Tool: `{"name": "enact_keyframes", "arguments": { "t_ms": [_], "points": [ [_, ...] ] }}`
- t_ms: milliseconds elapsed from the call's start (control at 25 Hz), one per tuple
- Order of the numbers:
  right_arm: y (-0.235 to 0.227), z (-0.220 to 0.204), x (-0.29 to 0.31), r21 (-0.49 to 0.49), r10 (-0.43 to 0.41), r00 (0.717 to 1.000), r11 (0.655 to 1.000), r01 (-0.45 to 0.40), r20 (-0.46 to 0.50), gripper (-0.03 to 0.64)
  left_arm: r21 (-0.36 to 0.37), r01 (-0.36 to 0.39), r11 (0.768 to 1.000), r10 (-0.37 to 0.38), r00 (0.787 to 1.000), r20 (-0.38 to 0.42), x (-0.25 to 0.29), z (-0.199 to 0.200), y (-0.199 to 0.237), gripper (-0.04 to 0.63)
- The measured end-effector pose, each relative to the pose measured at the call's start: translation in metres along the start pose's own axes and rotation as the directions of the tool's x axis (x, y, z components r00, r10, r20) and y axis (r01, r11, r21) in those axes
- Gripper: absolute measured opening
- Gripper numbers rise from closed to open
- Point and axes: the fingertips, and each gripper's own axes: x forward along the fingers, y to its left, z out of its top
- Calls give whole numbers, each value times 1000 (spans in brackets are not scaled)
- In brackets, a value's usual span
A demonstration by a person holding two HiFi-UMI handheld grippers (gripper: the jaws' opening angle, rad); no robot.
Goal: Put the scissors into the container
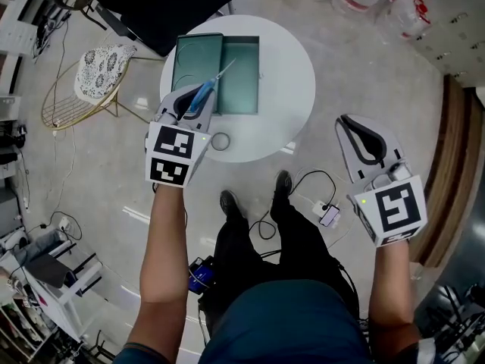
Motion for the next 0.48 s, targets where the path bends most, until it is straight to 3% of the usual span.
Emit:
{"name": "enact_keyframes", "arguments": {
  "t_ms": [480],
  "points": [
    [5, -37, 16, 24, 20, 999, 1000, -20, -35, 38, -19, 27, 999, -27, 998, -47, 43, -30, -8, 64]
  ]
}}
